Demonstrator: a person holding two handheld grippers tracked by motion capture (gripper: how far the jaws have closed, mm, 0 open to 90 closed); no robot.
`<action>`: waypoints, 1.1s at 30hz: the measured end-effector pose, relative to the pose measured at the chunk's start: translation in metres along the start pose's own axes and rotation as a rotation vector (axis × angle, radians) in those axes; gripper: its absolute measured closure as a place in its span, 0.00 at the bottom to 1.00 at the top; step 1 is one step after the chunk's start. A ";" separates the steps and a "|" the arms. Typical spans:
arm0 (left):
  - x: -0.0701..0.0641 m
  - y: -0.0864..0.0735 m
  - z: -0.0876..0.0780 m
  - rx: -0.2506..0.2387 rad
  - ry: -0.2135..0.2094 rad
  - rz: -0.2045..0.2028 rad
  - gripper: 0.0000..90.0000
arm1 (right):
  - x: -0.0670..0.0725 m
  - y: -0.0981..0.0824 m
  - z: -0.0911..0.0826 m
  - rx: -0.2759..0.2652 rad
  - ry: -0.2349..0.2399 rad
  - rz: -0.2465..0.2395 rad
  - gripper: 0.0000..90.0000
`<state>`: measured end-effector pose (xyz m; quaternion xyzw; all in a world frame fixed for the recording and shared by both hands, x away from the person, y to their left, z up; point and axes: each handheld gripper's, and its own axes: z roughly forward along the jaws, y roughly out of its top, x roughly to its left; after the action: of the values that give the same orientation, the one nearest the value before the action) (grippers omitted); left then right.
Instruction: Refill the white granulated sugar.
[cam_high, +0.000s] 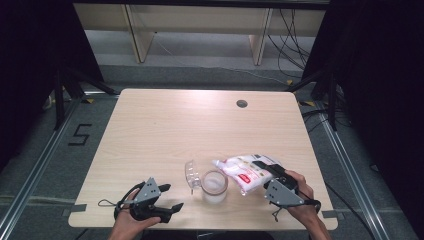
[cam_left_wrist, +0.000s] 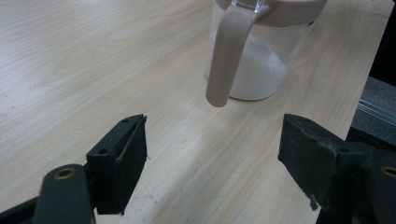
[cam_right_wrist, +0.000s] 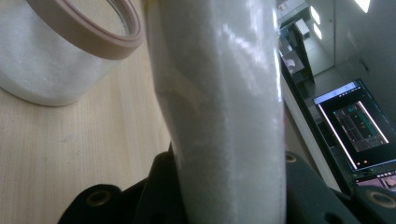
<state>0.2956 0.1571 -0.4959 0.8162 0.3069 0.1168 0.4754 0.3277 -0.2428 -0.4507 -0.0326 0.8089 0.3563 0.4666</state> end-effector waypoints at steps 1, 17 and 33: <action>0.000 0.000 -0.001 0.008 0.006 0.003 0.26 | 0.000 0.000 0.001 0.001 0.007 -0.015 0.84; -0.001 0.000 0.000 0.010 0.005 -0.002 0.26 | 0.007 -0.019 0.020 -0.019 0.074 0.219 0.86; 0.001 0.001 -0.001 0.018 0.001 0.036 0.26 | 0.009 -0.032 0.027 -0.041 0.106 0.414 0.87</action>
<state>0.2961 0.1577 -0.4951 0.8258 0.2936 0.1228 0.4657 0.3541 -0.2475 -0.4836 0.1061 0.8143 0.4588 0.3393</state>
